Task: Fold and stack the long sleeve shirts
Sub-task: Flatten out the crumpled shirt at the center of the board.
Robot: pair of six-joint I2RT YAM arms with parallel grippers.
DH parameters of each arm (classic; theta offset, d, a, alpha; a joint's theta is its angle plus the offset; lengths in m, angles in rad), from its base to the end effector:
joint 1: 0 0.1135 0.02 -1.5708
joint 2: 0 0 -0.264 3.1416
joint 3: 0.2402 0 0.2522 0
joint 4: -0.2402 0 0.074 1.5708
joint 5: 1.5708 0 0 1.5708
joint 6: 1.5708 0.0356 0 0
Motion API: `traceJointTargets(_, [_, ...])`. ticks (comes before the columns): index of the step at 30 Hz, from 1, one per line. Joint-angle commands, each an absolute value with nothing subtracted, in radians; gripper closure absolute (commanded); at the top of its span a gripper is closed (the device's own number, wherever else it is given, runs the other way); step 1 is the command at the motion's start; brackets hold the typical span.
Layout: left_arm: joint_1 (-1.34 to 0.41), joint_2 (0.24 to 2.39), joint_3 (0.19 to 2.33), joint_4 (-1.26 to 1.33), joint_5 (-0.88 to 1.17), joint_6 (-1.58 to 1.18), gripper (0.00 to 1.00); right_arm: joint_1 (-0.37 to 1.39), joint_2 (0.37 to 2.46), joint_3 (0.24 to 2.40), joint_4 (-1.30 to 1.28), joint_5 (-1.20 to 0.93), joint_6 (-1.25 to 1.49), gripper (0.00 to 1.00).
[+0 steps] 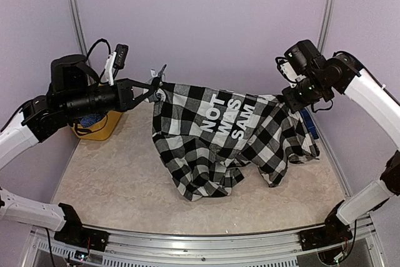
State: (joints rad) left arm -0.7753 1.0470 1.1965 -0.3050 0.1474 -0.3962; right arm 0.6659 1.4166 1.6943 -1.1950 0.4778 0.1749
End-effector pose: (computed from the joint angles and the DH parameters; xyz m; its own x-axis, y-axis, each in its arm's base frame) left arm 0.1600 -0.1641 0.4210 -0.4092 -0.1334 -0.9026 0.6916 0.5999 -0.4022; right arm 0.2168 0.1495 0.4154 -0.6720 -0.3314 -0.6622 -0.2151 0.9431 -0.2537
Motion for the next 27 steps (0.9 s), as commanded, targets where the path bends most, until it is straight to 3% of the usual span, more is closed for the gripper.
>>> traceJointTargets(1, [-0.711,1.152,1.19,-0.301,0.154,-0.44,1.0,0.483,1.513,1.589,-0.986,0.473,0.081,0.56])
traceJointTargets(6, [-0.663,1.295,1.148,-0.221,0.145,-0.461,1.0,0.469,1.621,1.503,-0.898,0.351,0.129,0.37])
traceJointTargets(9, [-0.625,1.374,1.098,-0.16,0.13,-0.471,1.0,0.519,1.596,1.387,-0.841,0.357,0.161,0.23])
traceJointTargets(12, [-0.578,1.462,1.064,-0.097,0.109,-0.476,1.0,0.552,1.552,1.29,-0.833,0.378,0.205,0.14])
traceJointTargets(16, [-0.52,1.591,1.064,-0.018,0.089,-0.481,1.0,0.615,1.475,1.156,-0.83,0.341,0.274,0.13])
traceJointTargets(23, [-0.469,1.74,1.106,0.037,0.129,-0.478,1.0,0.66,1.42,0.994,-0.786,0.25,0.358,0.21])
traceJointTargets(27, [-0.452,1.729,1.101,0.026,0.128,-0.465,0.86,0.642,1.471,0.991,-0.78,0.247,0.355,0.23])
